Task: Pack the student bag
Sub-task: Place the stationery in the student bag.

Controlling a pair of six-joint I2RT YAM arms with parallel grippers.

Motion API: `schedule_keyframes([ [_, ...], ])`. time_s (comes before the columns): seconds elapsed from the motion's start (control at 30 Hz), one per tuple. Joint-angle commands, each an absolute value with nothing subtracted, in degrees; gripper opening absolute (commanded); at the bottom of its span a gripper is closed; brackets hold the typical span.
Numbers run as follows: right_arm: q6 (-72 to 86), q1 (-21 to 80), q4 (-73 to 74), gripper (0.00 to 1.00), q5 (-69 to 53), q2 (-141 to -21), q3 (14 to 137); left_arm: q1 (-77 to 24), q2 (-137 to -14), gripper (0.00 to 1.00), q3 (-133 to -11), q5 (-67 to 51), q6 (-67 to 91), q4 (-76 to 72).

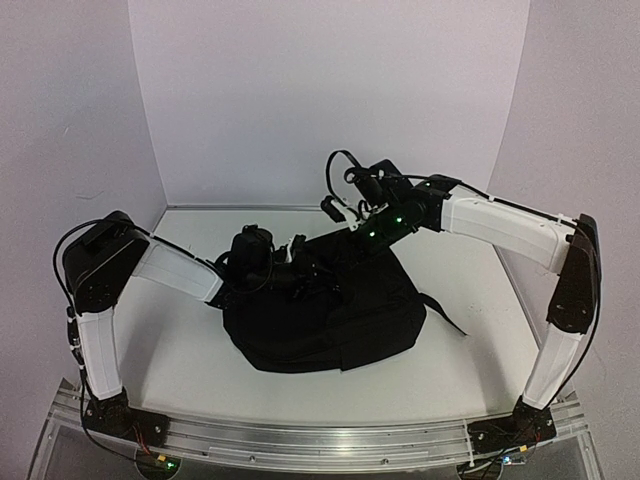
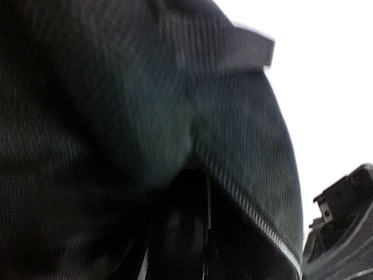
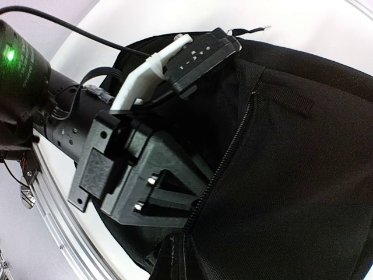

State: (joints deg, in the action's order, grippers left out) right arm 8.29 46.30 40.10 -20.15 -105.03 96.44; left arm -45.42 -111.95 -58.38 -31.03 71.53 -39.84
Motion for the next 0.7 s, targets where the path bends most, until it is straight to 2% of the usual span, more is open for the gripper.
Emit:
schedule_keyframes([
  [0.0,9.3,46.8,36.4,0.0,-23.1,-104.6,99.5,-45.9,-114.7,0.0,-60.7,-24.9,74.9,-54.2],
  [0.2,9.4,46.8,36.3,0.0,-23.1,-105.2,100.2,-49.2,-119.6,0.03,-69.5,-23.8,72.2,-44.9],
  [0.27,9.3,46.8,36.3,0.0,-22.8,-105.3,100.4,-49.7,-120.3,0.14,-70.4,-24.2,72.4,-43.5],
  [0.37,9.1,46.8,36.4,0.0,-22.2,-105.1,100.1,-49.8,-118.5,0.41,-68.6,-22.5,72.3,-40.6],
  [0.5,9.2,46.8,36.3,0.0,-22.1,-105.0,100.3,-50.0,-113.7,0.51,-67.1,-21.3,68.8,-32.3],
  [0.67,9.1,46.5,36.4,0.0,-21.7,-104.4,100.3,-49.9,-107.1,0.58,-66.0,-17.8,63.8,-18.7],
])
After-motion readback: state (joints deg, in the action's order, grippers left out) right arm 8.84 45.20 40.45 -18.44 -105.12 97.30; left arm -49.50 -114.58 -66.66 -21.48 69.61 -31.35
